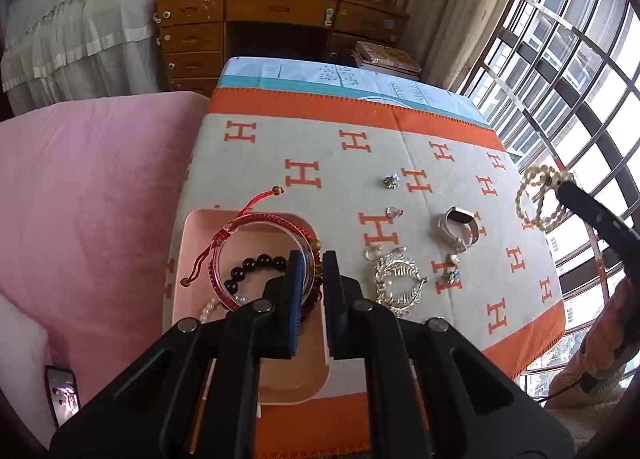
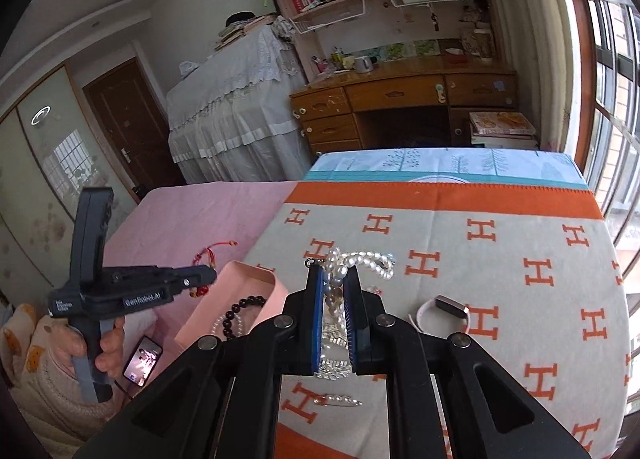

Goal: Organize jewelry
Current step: 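Carry the red bracelet and pearl necklace over the pink box, then open both tools to drop the red bracelet and pearl necklace into the box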

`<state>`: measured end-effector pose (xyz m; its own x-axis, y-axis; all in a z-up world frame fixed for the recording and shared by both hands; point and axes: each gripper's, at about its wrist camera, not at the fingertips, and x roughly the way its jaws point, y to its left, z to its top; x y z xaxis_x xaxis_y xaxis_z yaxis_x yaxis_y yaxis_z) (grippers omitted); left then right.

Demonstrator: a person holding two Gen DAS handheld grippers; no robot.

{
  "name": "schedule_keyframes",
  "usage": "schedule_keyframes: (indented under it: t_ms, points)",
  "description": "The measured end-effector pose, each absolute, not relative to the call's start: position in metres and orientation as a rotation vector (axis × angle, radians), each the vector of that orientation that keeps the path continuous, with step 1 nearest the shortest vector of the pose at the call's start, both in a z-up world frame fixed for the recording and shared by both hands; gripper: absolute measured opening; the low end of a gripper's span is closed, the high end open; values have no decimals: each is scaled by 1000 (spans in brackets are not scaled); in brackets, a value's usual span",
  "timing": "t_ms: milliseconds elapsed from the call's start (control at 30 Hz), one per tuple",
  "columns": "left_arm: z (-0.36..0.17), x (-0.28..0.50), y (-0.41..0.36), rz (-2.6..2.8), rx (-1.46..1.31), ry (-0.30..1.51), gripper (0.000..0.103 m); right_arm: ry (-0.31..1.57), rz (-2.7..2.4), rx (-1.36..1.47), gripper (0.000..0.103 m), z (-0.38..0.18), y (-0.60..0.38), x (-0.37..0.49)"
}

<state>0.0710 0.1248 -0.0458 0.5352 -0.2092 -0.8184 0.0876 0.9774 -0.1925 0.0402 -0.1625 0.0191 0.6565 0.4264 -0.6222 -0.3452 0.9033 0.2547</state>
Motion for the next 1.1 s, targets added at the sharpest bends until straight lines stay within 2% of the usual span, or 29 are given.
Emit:
schedule_keyframes:
  t_ms: [233,467,733,1100]
  points:
    - [-78,48,149,-103,-169,983,7,710,562,60,10,44,-87,44]
    - [-116,38,153,-81,-232,1013,7,735,663,30,10,39,-16,51]
    - [-130,33,156,-79,-253,991,7,866,677,-36,10,-11,56,65]
    - [-128,28,163,-68,-208,954,10,993,611,-44,10,-91,80,99]
